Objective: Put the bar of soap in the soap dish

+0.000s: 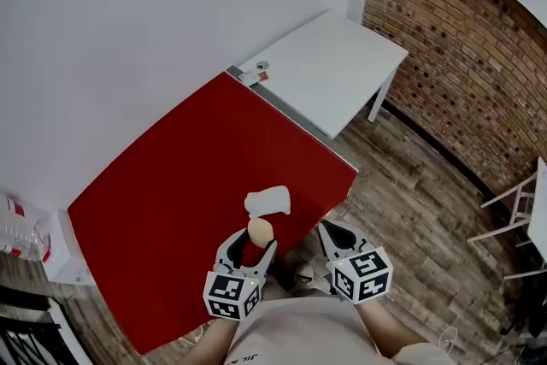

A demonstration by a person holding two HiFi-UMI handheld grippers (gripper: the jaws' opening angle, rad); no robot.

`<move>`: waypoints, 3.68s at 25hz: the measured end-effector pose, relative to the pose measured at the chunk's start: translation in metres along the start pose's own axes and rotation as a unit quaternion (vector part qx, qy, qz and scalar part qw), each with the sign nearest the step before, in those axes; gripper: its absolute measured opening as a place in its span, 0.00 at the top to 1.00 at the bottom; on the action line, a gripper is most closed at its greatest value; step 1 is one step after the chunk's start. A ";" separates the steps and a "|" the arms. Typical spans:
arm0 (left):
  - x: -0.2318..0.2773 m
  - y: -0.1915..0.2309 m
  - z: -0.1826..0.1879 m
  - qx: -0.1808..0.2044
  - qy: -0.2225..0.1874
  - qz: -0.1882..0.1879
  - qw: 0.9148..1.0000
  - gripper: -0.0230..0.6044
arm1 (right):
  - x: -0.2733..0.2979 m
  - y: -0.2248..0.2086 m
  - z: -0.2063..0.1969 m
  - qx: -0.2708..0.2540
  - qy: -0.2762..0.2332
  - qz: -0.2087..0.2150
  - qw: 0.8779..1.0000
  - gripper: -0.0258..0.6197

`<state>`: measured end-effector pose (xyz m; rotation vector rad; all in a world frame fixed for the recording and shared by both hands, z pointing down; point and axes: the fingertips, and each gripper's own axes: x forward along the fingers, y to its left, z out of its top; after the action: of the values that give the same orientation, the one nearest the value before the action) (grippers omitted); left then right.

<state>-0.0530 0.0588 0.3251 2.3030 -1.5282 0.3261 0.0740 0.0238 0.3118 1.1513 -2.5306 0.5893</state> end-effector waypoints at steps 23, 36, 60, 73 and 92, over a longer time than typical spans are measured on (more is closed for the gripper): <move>0.044 0.074 0.013 0.003 0.025 -0.020 0.999 0.55 | 0.080 -0.007 0.029 0.025 0.012 -0.015 1.000 0.95; 0.100 0.117 -0.005 0.009 0.042 -0.029 0.999 0.55 | 0.136 -0.027 0.024 0.039 0.029 -0.017 0.999 0.96; 0.147 0.142 -0.042 0.027 0.093 -0.056 0.994 0.55 | 0.183 -0.060 0.001 0.062 0.046 -0.010 0.997 0.95; 0.164 0.128 -0.052 0.248 0.147 -0.219 0.932 0.55 | 0.183 -0.071 -0.010 0.073 0.055 -0.017 0.996 0.95; 0.186 0.120 -0.104 0.323 0.220 -0.296 0.872 0.55 | 0.177 -0.081 -0.031 0.090 0.061 -0.032 0.994 0.95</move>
<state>-0.0903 -0.0965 0.5109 2.7552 -0.4678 1.2249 0.0272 -0.1236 0.4339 1.2125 -2.3681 0.8579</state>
